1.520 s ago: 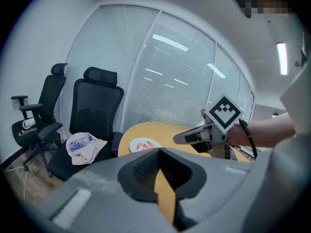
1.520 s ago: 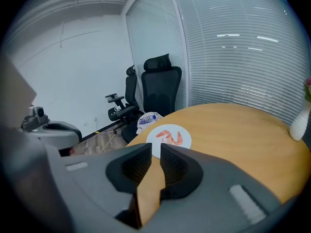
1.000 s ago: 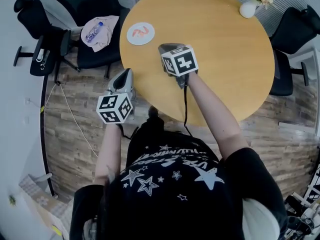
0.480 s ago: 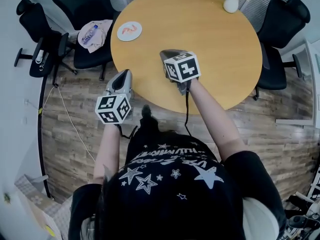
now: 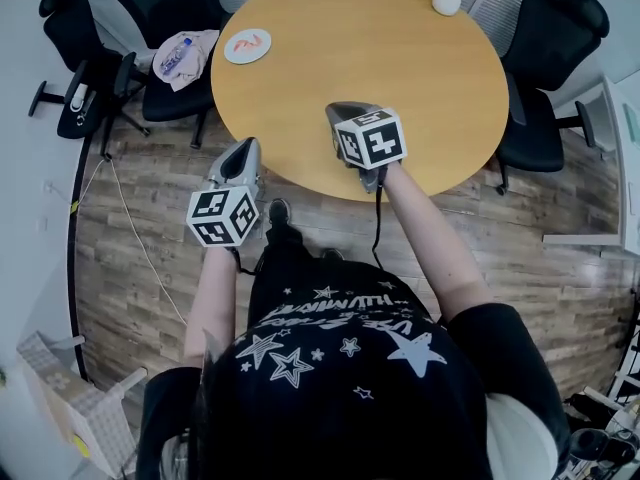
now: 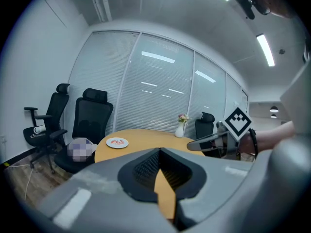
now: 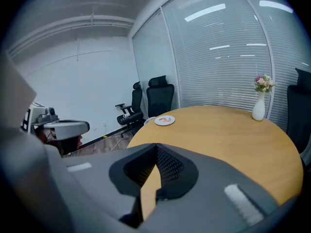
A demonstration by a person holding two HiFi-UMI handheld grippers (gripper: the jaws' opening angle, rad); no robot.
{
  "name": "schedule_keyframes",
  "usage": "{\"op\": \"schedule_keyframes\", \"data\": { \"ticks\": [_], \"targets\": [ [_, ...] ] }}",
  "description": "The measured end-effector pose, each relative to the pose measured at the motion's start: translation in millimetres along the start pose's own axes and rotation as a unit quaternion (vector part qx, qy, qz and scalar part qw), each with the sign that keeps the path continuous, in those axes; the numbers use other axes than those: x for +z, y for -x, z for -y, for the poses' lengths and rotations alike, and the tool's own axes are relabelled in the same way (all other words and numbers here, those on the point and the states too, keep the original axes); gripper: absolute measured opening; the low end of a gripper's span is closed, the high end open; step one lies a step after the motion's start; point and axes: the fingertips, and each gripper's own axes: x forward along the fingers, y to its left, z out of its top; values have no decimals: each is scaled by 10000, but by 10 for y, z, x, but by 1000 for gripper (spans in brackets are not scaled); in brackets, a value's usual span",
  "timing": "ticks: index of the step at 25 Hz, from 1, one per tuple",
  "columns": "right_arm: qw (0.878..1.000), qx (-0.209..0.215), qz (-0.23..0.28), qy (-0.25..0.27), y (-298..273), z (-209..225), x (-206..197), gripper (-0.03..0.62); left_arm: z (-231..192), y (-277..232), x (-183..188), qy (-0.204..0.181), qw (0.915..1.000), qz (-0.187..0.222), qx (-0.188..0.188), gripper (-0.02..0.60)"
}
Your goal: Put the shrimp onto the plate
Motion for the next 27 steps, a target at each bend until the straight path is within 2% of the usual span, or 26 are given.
{"op": "schedule_keyframes", "data": {
  "ticks": [12, 20, 27],
  "targets": [
    [9999, 92, -2, 91, 277, -103, -200, 2, 199, 184, -75, 6, 10000, 15, 17, 2],
    [10000, -16, -59, 29, 271, -169, -264, 2, 204, 135, -76, 9, 9996, -92, -264, 2],
    [9999, 36, -156, 29, 265, -421, -337, 2, 110, 264, -89, -92, 9989, -213, -407, 2]
  ]
}}
